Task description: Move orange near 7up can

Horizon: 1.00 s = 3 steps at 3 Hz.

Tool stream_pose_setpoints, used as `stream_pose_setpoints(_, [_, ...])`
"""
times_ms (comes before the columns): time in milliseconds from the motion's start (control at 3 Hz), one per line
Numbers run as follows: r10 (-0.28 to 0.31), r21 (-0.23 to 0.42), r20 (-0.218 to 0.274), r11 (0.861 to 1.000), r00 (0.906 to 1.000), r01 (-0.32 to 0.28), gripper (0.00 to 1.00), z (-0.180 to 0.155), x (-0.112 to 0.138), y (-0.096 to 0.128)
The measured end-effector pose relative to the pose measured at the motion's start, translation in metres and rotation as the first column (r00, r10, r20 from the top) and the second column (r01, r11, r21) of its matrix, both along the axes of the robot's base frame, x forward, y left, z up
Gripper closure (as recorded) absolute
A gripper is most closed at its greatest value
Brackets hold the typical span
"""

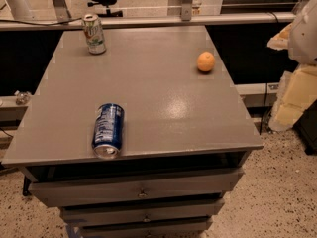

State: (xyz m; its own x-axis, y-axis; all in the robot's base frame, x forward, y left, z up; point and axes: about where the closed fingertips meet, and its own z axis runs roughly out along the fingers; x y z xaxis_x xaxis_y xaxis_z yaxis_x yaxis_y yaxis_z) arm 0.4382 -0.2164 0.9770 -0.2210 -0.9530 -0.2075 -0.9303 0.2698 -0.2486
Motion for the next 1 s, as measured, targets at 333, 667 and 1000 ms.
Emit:
stream_pose_setpoints(333, [0.0, 0.0, 0.0, 1.0, 1.0, 0.0, 0.0, 0.0, 0.0, 0.0])
stream_pose_setpoints(667, [0.011, 0.035, 0.018, 0.999, 0.9998, -0.012, 0.0, -0.004, 0.012, 0.008])
stream_pose_setpoints(1000, [0.047, 0.092, 0.066, 0.994, 0.9967, -0.053, 0.0, -0.018, 0.044, 0.024])
